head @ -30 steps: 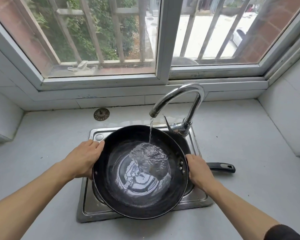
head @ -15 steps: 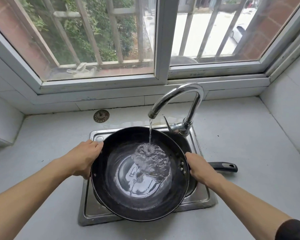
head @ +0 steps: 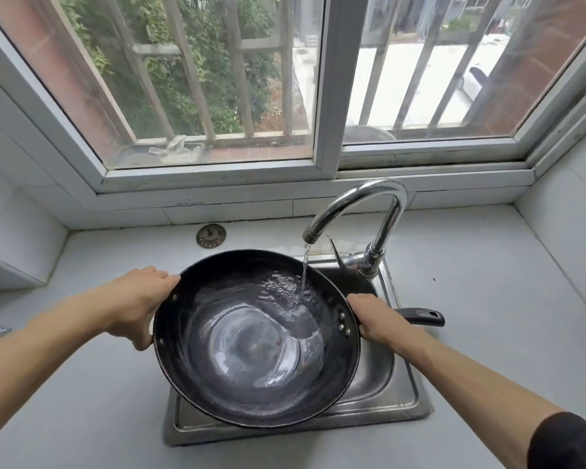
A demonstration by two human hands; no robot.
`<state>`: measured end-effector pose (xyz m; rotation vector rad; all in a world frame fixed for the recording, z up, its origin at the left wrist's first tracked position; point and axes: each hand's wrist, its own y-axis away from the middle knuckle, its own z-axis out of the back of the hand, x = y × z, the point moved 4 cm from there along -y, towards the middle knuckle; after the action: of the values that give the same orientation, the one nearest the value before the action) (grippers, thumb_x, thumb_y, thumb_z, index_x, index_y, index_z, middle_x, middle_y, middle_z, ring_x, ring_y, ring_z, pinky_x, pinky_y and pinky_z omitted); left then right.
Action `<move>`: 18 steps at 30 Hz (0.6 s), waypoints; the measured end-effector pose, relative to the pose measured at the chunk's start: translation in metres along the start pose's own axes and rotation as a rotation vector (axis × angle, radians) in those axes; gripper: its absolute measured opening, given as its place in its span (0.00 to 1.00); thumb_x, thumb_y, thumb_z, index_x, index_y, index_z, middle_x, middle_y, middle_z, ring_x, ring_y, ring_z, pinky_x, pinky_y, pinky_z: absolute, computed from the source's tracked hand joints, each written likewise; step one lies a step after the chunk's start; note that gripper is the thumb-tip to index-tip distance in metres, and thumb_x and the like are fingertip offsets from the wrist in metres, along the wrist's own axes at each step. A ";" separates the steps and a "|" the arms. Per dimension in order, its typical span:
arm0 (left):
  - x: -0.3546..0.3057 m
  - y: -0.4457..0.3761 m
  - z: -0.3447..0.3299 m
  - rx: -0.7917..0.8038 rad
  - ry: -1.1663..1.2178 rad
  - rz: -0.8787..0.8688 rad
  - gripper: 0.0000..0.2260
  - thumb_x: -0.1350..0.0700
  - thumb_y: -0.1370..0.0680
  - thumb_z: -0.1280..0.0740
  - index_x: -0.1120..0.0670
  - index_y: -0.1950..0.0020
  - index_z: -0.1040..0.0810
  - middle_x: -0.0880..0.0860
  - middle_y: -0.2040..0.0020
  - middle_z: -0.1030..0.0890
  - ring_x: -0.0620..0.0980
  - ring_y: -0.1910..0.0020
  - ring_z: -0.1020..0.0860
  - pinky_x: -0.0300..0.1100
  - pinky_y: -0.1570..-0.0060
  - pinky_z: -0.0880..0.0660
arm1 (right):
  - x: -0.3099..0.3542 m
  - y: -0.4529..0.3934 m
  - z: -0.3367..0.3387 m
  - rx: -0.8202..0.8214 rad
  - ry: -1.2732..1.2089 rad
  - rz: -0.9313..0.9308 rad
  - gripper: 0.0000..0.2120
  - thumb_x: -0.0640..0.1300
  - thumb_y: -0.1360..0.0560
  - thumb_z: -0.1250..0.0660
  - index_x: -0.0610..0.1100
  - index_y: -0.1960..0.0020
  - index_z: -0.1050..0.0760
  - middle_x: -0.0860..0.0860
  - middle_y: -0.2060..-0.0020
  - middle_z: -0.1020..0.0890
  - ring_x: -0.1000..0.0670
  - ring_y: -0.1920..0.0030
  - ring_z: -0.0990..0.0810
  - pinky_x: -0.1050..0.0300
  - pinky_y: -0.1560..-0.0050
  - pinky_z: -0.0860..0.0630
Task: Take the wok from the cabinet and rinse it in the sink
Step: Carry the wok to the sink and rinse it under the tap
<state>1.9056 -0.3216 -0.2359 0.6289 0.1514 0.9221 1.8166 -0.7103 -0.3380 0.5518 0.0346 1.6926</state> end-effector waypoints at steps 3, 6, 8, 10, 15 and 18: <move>0.009 0.010 0.002 0.057 0.034 0.001 0.31 0.40 0.47 0.30 0.46 0.46 0.30 0.43 0.56 0.28 0.43 0.54 0.29 0.41 0.54 0.25 | 0.009 -0.004 -0.002 0.061 0.003 0.015 0.07 0.45 0.26 0.35 0.45 0.50 0.30 0.47 0.50 0.21 0.42 0.49 0.22 0.50 0.52 0.26; 0.012 0.019 -0.004 0.101 0.114 0.000 0.28 0.41 0.50 0.30 0.44 0.52 0.30 0.44 0.58 0.24 0.45 0.60 0.23 0.46 0.61 0.21 | 0.012 -0.003 0.004 0.125 0.014 0.028 0.09 0.47 0.28 0.33 0.46 0.50 0.29 0.47 0.50 0.21 0.43 0.50 0.22 0.50 0.53 0.25; 0.010 0.020 -0.013 0.128 0.182 -0.013 0.27 0.43 0.51 0.29 0.44 0.54 0.30 0.46 0.60 0.22 0.49 0.64 0.20 0.47 0.68 0.21 | 0.012 0.002 0.011 0.143 0.010 0.038 0.10 0.49 0.28 0.32 0.47 0.52 0.30 0.47 0.51 0.21 0.43 0.50 0.22 0.53 0.55 0.26; 0.005 0.018 -0.022 0.136 0.237 -0.019 0.26 0.44 0.51 0.28 0.44 0.56 0.31 0.47 0.61 0.21 0.51 0.66 0.19 0.47 0.71 0.21 | 0.011 0.008 0.019 0.137 0.026 0.060 0.09 0.49 0.28 0.32 0.49 0.54 0.32 0.45 0.51 0.20 0.43 0.51 0.22 0.56 0.58 0.30; -0.012 0.002 -0.037 0.080 0.305 -0.088 0.26 0.44 0.50 0.27 0.41 0.55 0.30 0.45 0.62 0.22 0.46 0.64 0.21 0.47 0.65 0.22 | -0.002 0.024 0.034 0.116 0.078 0.020 0.06 0.48 0.27 0.34 0.48 0.53 0.31 0.45 0.51 0.20 0.43 0.50 0.22 0.57 0.58 0.32; -0.023 -0.007 -0.038 0.062 0.350 -0.120 0.27 0.46 0.50 0.27 0.41 0.52 0.29 0.44 0.61 0.22 0.47 0.64 0.21 0.49 0.66 0.21 | -0.011 0.034 0.043 0.128 0.116 -0.038 0.06 0.45 0.28 0.34 0.47 0.53 0.31 0.45 0.51 0.21 0.42 0.50 0.22 0.52 0.56 0.26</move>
<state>1.8821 -0.3257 -0.2735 0.5049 0.5274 0.9074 1.8026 -0.7396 -0.2927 0.5440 0.2364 1.6913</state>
